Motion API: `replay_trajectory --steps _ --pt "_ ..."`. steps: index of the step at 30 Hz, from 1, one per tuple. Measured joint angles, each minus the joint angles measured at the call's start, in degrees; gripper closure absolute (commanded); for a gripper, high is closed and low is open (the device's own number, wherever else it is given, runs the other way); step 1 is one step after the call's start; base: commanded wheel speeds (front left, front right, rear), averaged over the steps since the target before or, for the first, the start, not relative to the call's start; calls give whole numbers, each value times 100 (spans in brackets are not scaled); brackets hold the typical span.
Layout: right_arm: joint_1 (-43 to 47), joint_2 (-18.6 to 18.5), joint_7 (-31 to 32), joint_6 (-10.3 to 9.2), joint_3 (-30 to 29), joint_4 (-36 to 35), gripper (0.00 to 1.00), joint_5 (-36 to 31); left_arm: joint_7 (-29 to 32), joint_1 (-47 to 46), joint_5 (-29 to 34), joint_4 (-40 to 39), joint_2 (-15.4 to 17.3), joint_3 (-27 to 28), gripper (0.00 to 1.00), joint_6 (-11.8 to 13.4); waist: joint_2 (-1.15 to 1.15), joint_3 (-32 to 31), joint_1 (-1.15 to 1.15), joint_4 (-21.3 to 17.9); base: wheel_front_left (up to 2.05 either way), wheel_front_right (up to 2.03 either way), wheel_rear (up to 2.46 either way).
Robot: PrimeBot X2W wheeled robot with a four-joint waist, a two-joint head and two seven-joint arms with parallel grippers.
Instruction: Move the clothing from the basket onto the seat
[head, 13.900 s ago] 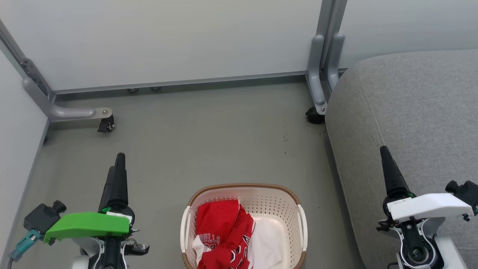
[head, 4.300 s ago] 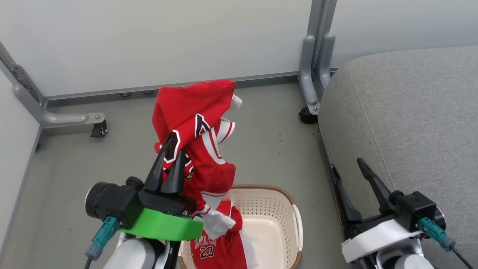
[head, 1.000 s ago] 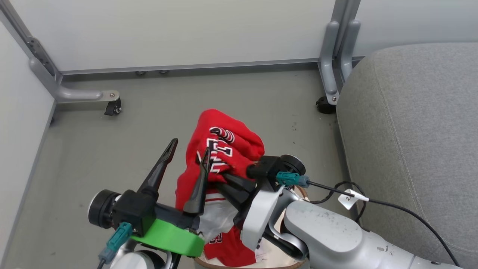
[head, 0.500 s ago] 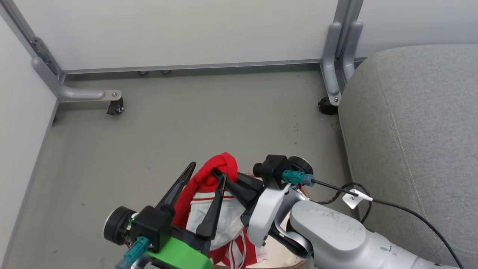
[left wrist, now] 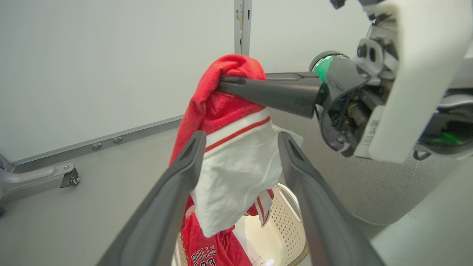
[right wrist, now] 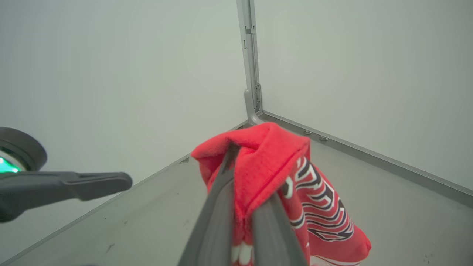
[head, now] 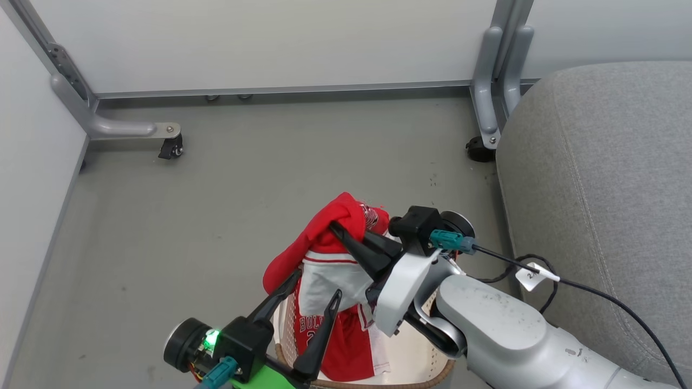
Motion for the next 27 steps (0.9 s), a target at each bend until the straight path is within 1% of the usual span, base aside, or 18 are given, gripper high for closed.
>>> replay_trajectory --steps 7,14,21,27 --pt "118 -29 0 0 -287 -7 100 -103 -10 -12 4 160 51 -64 0 -99 0 11 0 -81 0 0 0" --pt "218 -48 -2 0 -525 -93 100 -226 -114 -75 25 257 115 -89 0 -197 0 52 0 -341 0 0 0" --pt "309 -93 -3 0 -836 -207 100 -304 -214 -232 59 286 118 -103 0 -250 0 119 0 -795 0 0 0" --pt "379 -151 -4 0 -1118 -275 100 -413 -197 -406 100 280 146 -123 0 -318 0 186 0 -1311 0 0 0"
